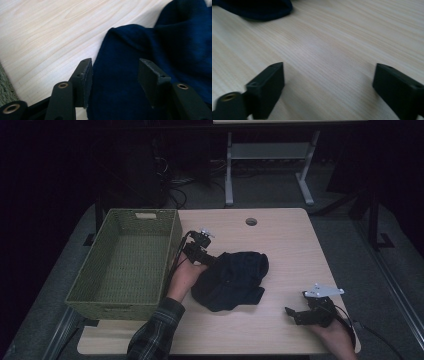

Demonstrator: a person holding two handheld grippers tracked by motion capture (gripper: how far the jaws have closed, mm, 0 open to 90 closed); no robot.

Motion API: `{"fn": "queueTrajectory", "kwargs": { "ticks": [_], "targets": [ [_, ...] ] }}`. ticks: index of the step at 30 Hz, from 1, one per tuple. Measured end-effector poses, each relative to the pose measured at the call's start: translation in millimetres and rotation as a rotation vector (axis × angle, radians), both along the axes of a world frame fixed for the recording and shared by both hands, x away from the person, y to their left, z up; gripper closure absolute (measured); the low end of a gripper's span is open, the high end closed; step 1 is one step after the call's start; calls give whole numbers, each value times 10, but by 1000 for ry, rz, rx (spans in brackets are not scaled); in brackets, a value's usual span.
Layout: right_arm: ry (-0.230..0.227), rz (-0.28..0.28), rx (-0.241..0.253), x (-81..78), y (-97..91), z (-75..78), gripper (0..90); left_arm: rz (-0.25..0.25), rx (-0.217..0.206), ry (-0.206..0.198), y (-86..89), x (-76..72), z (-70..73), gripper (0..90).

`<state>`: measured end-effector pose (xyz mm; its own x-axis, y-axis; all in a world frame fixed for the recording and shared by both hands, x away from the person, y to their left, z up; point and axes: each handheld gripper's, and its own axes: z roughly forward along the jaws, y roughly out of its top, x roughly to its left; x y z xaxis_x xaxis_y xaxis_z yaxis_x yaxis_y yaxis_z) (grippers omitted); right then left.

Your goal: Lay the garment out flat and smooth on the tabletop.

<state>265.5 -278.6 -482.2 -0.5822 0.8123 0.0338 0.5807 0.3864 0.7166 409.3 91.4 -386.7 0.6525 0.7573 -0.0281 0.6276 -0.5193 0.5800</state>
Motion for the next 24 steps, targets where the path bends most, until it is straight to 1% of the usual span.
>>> {"fn": "queueTrajectory", "kwargs": {
  "ticks": [1,2,3,4,5,7,8,9,11,12,13,15,16,17,18,19,23,24],
  "targets": [
    [-5,3,3,-4,0,8,172,-5,-8,-2,7,-27,15,444],
    [21,5,-12,14,26,48,222,-17,-20,-5,17,-62,28,428],
    [21,5,-12,14,26,48,222,-21,-24,-8,21,-83,32,428],
    [33,17,-17,30,51,71,261,-32,-29,-13,27,-140,44,415],
    [43,19,-11,43,67,86,266,-41,-30,-11,30,-163,53,411],
    [47,22,-3,56,78,103,274,-47,-31,-15,32,-185,62,403],
    [52,24,10,67,90,125,297,-57,-31,-14,35,-205,72,402],
    [47,34,31,95,118,184,311,-69,-33,-18,41,-246,84,400],
    [46,49,54,124,168,235,355,-79,-42,-21,49,-282,85,400],
    [46,49,54,124,168,235,355,-79,-42,-21,49,-282,85,400],
    [44,60,66,142,199,255,364,-83,-49,-25,51,-300,82,400],
    [39,94,77,213,293,297,403,-93,-49,-25,47,-314,71,395],
    [39,94,77,213,293,297,403,-94,-48,-21,47,-313,69,395],
    [37,106,80,237,324,305,421,-94,-52,-21,54,-312,73,393],
    [36,114,88,264,353,309,432,-91,-65,-24,58,-316,71,393],
    [42,123,96,303,386,303,440,-91,-67,-24,60,-317,69,393],
    [60,172,95,433,491,255,470,-95,-69,-20,43,-336,49,393],
    [68,187,91,476,548,235,480,-103,-62,-21,39,-337,49,393]
  ]
}}
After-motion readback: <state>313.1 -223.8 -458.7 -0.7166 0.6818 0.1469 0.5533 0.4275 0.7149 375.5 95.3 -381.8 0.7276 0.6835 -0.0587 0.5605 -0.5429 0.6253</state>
